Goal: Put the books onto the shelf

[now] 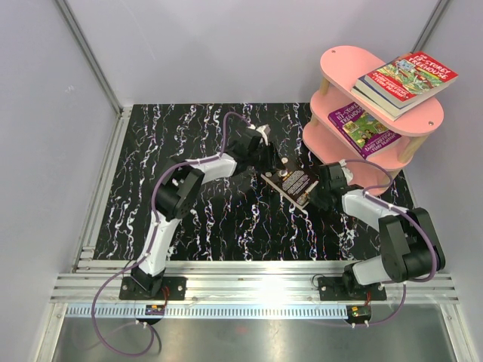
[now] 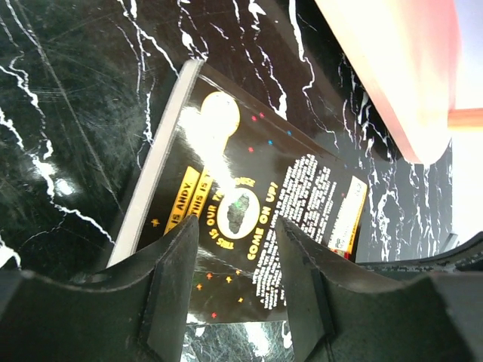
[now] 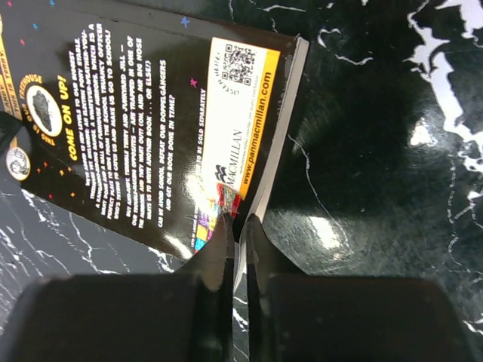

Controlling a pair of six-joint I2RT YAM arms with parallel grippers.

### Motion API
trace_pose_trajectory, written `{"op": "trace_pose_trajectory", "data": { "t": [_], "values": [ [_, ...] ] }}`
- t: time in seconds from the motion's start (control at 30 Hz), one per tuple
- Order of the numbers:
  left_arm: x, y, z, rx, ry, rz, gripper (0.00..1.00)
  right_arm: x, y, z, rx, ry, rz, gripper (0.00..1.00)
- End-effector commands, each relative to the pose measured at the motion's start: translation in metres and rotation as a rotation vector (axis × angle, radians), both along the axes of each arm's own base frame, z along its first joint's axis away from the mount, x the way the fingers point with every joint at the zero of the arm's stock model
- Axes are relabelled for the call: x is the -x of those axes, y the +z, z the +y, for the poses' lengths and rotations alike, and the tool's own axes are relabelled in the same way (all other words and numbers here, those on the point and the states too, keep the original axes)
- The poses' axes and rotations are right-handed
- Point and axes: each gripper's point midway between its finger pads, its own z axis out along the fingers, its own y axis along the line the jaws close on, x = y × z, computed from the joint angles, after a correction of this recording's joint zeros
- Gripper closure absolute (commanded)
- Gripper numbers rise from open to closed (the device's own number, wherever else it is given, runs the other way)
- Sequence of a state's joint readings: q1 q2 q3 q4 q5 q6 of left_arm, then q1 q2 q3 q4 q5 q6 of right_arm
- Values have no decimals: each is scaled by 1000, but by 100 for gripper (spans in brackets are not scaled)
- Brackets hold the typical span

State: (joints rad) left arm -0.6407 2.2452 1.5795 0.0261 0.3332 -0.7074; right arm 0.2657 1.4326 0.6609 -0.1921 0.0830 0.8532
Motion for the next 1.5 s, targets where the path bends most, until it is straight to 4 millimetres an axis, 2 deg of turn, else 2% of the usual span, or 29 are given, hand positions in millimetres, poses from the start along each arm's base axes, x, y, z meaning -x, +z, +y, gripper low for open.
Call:
{"op": "trace_pose_trajectory", "data": {
  "t": [0.0,0.17,0.27,0.3,0.37,0.4,0.47,0.5,0.57,0.6,0.73,0.8,0.83,0.97,1.07,1.2,1.23,1.27,1.3,1.33,1.37,1.4,1.43,1.47],
  "values": [
    [17,-23,-2,16,-49,59,52,0,-2,7,-34,32,-19,100],
    [30,-35,0,40,-63,97,54,0,3,15,-81,48,-59,100],
    [37,-39,-1,64,-71,110,56,-3,18,24,-133,66,-128,100],
    [45,-45,4,61,-75,132,57,-5,28,28,-150,75,-162,100],
    [50,-39,7,78,-76,121,57,-4,44,46,-188,130,-218,100],
    [58,-46,15,66,-67,138,57,-4,58,52,-203,146,-257,100],
    [64,-45,23,66,-55,127,57,1,72,66,-201,177,-291,100],
    [70,-43,31,55,-43,124,57,12,81,81,-198,211,-299,100],
    [69,-31,37,53,-28,91,56,21,89,97,-217,241,-314,100],
    [70,-31,42,46,-20,87,55,31,95,113,-243,272,-321,100],
    [72,-33,48,33,-29,95,55,54,95,146,-289,347,-300,100],
    [77,-39,46,42,-40,120,56,54,101,163,-312,366,-321,100],
    [77,-44,46,43,-42,128,57,63,101,175,-319,402,-316,100],
    [90,-57,51,45,-47,166,59,76,93,197,-312,455,-293,100],
    [99,-61,56,38,-52,190,60,84,84,205,-325,468,-274,100],
    [115,-69,76,-27,-20,208,59,88,78,210,-321,482,-260,100],
    [115,-60,81,-38,-11,192,59,88,77,209,-310,478,-254,100],
    [113,-58,86,-65,7,172,59,92,69,200,-271,467,-220,100],
    [113,-55,91,-85,15,161,59,86,67,186,-206,414,-221,100],
    [118,-56,98,-119,23,170,58,85,65,173,-155,374,-212,93],
    [113,-45,103,-134,37,129,58,88,67,156,-99,347,-208,69],
    [113,-41,105,-143,42,118,57,79,72,141,-40,309,-247,54],
    [115,-39,108,-157,44,120,57,77,76,132,-19,294,-263,45],
    [114,-31,109,-155,45,102,57,77,84,122,-2,285,-275,30]
  ]
}}
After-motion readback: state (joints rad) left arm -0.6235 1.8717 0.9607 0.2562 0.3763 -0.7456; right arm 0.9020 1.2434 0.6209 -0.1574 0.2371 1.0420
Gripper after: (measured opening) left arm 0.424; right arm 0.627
